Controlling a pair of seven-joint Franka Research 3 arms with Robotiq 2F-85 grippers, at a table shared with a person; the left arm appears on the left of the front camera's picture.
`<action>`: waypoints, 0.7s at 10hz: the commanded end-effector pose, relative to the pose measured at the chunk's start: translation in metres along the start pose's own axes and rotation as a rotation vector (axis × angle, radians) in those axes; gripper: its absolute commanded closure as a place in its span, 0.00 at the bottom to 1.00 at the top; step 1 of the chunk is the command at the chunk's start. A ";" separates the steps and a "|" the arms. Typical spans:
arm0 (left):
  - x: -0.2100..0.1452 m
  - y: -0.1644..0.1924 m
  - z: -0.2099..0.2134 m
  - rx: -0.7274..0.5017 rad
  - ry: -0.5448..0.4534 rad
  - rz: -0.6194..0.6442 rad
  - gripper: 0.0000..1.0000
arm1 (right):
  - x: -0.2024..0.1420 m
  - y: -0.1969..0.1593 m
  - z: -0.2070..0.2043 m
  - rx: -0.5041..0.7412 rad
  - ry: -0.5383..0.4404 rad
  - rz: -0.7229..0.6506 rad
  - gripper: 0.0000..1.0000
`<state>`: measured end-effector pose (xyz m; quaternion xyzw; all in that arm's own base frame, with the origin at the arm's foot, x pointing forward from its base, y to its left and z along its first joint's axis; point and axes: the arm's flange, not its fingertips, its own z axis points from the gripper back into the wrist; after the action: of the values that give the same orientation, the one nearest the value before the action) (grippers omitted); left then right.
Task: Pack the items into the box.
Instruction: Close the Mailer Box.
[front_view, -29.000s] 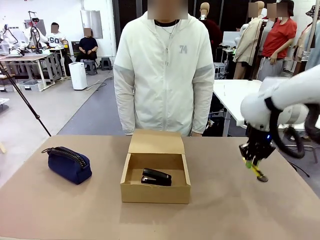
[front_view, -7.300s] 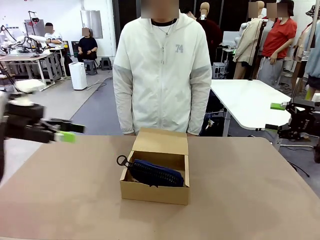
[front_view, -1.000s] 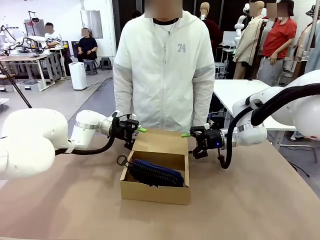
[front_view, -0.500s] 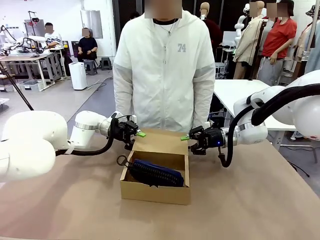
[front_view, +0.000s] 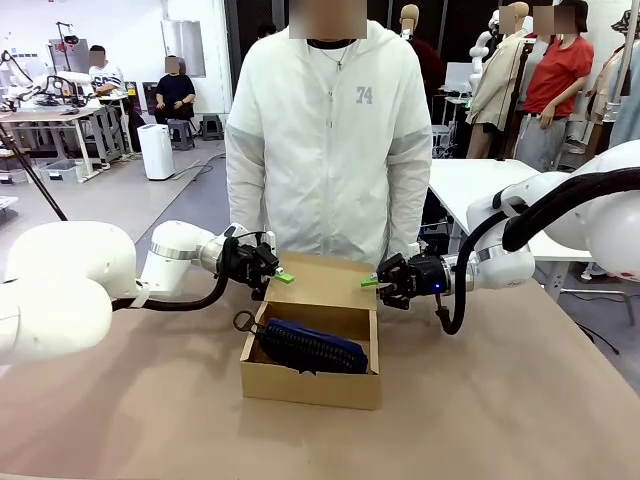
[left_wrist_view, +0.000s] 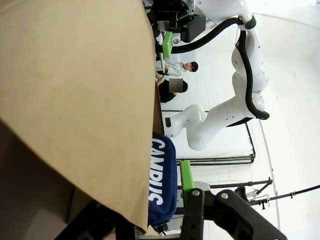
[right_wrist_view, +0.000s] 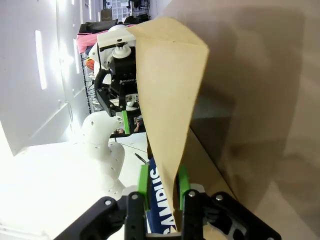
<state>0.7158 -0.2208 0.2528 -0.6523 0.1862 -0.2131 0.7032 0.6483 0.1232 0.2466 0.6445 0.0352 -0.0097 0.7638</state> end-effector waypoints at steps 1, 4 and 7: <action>0.007 -0.003 0.004 0.033 0.030 -0.004 0.60 | 0.006 0.001 -0.001 0.028 0.001 0.032 0.69; -0.008 -0.030 0.006 0.057 0.024 -0.115 0.60 | 0.005 0.005 0.001 0.030 0.007 0.095 0.69; -0.038 -0.062 0.003 0.109 0.012 -0.284 0.60 | -0.006 0.026 0.007 0.024 -0.013 0.309 0.69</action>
<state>0.7218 -0.2113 0.3104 -0.6418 0.1046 -0.2981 0.6988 0.6517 0.1211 0.2627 0.6482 -0.0330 0.0711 0.7575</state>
